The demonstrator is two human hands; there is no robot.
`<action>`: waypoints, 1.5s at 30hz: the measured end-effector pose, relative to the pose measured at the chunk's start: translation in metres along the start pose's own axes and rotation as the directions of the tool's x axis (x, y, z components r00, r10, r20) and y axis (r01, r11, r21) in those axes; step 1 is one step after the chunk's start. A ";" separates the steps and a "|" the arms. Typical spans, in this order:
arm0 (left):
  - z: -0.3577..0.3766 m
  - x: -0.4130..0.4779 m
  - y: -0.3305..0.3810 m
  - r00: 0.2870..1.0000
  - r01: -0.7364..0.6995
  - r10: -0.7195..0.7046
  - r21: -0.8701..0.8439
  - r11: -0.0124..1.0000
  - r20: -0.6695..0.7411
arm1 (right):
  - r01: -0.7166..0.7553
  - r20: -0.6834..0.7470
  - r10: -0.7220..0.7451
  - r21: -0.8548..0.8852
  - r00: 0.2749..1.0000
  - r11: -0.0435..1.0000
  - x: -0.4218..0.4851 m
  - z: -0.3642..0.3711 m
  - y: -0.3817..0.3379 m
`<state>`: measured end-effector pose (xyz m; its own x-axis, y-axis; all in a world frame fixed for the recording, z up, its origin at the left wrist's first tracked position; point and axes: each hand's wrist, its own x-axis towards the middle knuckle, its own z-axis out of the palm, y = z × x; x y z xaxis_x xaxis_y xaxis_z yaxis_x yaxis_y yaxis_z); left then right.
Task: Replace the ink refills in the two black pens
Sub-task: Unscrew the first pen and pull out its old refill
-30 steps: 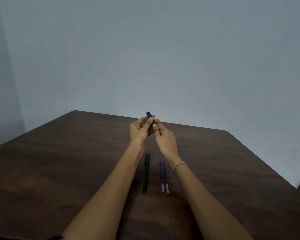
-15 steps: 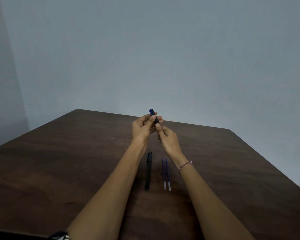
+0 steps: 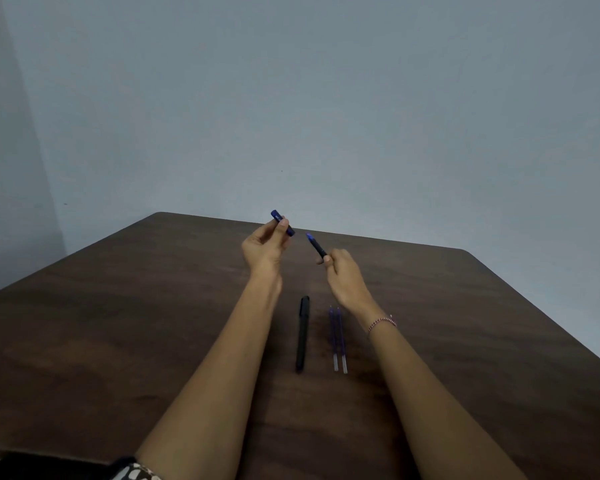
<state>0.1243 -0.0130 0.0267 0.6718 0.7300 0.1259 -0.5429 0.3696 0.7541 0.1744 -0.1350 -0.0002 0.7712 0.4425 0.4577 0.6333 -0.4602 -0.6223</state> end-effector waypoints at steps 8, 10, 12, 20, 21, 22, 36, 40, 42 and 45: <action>-0.025 0.017 0.000 1.000 -0.007 -0.016 0.808 0.590 0.020 | -0.113 -0.076 0.119 0.076 0.990 0.991 0.003 -0.008 0.004; -0.029 0.013 0.004 0.994 -0.045 -0.080 0.963 0.264 0.068 | -0.132 -0.077 0.137 0.071 0.988 0.989 0.004 -0.008 0.003; -0.030 0.010 0.008 0.990 -0.073 -0.115 0.996 0.051 0.079 | -0.136 -0.081 0.142 0.068 0.987 0.988 0.004 -0.008 0.004; -0.022 0.005 0.006 0.994 -0.085 -0.083 0.984 -0.157 0.072 | -0.090 -0.160 0.108 0.116 0.981 0.989 0.007 -0.008 0.006; -0.021 0.005 0.005 0.994 -0.083 -0.079 0.984 -0.155 0.071 | -0.095 -0.165 0.116 0.131 0.980 0.987 0.007 -0.008 0.006; -0.022 0.005 0.004 0.994 -0.078 -0.084 0.987 -0.138 0.067 | -0.100 -0.167 0.123 0.141 0.978 0.985 0.007 -0.007 0.006; 0.011 -0.012 -0.007 0.953 -0.126 -0.029 0.480 0.868 0.303 | -0.151 0.098 0.115 0.615 0.988 0.774 0.001 -0.007 -0.003; 0.027 -0.025 -0.005 0.923 -0.090 -0.042 0.321 0.943 0.381 | -0.100 0.047 0.091 0.659 0.995 0.745 0.000 -0.012 -0.009; 0.030 -0.022 -0.006 0.905 -0.093 -0.050 0.313 0.945 0.421 | -0.094 0.029 0.102 0.680 0.994 0.727 -0.001 -0.014 -0.008; 0.030 -0.016 -0.008 0.894 -0.112 -0.047 0.325 0.939 0.445 | -0.102 0.035 0.109 0.698 0.993 0.709 -0.002 -0.013 -0.005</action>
<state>0.1325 -0.0451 0.0378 0.8505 0.3797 0.3640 -0.4215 0.0781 0.9034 0.1705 -0.1436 0.0099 0.8329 0.4161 0.3649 0.3249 0.1661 -0.9310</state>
